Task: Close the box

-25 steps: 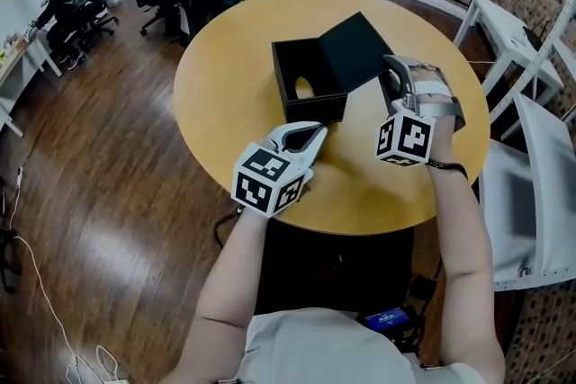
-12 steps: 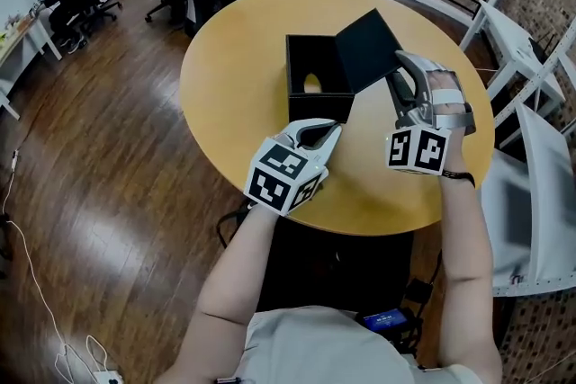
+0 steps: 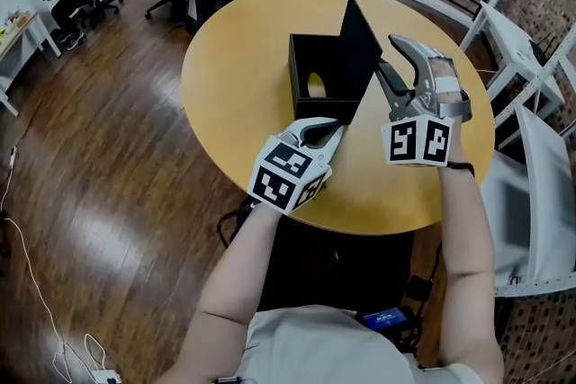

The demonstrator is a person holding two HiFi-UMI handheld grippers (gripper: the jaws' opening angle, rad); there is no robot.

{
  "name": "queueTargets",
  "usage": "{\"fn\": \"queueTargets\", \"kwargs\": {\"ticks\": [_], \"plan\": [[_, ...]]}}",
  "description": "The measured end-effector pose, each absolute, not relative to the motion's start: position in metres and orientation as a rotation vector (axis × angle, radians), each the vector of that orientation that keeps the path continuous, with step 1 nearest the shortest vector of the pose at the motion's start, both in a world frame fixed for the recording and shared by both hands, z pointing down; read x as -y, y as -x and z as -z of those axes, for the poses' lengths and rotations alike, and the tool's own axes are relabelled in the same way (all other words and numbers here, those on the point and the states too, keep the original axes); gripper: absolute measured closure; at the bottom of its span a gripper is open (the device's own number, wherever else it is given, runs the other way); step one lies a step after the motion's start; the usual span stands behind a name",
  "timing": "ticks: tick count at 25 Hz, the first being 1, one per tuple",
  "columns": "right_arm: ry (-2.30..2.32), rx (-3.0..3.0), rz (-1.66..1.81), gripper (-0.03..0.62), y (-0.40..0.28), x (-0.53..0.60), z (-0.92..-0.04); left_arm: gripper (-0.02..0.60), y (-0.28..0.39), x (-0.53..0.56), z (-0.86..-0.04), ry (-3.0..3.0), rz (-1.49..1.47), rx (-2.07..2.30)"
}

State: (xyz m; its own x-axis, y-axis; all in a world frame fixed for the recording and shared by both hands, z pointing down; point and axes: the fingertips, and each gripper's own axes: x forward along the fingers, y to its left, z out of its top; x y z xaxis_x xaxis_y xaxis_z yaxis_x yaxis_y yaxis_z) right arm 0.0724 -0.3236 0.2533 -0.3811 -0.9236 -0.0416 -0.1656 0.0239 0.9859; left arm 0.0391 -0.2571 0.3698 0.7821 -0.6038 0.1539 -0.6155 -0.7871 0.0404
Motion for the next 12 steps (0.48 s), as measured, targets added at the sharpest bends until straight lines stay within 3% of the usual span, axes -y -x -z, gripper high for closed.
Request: {"fn": "queueTargets", "kwargs": {"ticks": [7, 12], "plan": [[-1.119, 1.908, 1.214, 0.400, -0.055, 0.331, -0.287, 0.581, -0.040, 0.257, -0.369, -2.883, -0.203, 0.985], [-1.183, 2.381, 0.647, 0.442, -0.084, 0.330, -0.311, 0.581, -0.040, 0.258, -0.371, -2.884, -0.204, 0.988]]}}
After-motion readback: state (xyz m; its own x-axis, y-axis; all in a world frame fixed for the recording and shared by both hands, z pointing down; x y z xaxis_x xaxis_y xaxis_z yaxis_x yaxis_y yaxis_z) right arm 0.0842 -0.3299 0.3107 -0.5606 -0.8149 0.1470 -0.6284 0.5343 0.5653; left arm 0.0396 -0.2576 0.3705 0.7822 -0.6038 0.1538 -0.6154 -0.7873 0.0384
